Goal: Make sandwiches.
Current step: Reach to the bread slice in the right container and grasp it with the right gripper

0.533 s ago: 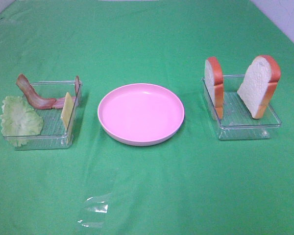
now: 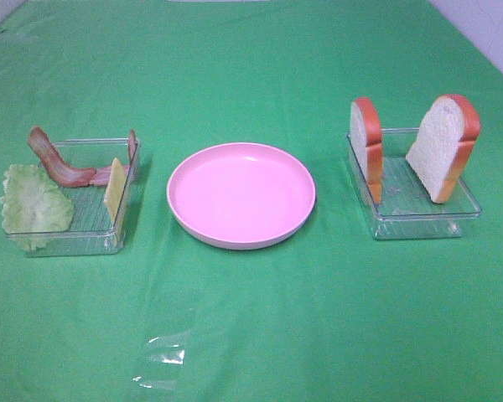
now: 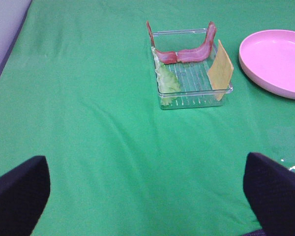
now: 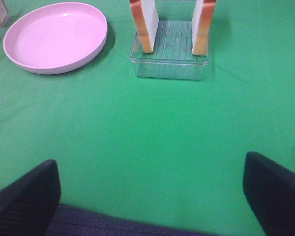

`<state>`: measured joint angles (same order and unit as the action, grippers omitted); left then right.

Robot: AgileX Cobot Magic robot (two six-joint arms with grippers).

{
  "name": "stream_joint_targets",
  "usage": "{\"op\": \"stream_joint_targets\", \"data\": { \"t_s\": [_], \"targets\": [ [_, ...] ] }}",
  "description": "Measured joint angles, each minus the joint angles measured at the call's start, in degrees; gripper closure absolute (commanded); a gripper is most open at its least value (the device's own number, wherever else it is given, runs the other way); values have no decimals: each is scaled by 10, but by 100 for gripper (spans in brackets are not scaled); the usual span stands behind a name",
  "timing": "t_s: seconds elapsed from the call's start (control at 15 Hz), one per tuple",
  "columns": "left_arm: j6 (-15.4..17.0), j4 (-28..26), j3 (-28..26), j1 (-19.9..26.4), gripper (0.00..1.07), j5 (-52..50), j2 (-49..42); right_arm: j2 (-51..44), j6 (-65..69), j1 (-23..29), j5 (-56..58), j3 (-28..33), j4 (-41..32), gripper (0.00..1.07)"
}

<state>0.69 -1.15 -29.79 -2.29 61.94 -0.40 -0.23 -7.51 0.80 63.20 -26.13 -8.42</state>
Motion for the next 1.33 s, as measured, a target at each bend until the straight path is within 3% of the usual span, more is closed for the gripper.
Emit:
{"op": "stream_joint_targets", "data": {
  "t_s": [0.2,0.4,0.8,1.13,1.27,1.33],
  "targets": [
    [0,0,0,0,7,0,0,30,6,0,-29,-9,0,11],
    [0,0,0,0,7,0,0,119,6,0,-141,-18,-9,11],
    [0,0,0,0,7,0,0,413,6,0,-333,-36,-46,11],
    [0,0,0,0,7,0,0,610,-13,0,-289,-178,-47,11],
    [0,0,0,0,7,0,0,676,-22,0,-250,-262,-48,11],
    [0,0,0,0,7,0,0,733,-23,1,-213,-348,-48,11]
  ]
}}
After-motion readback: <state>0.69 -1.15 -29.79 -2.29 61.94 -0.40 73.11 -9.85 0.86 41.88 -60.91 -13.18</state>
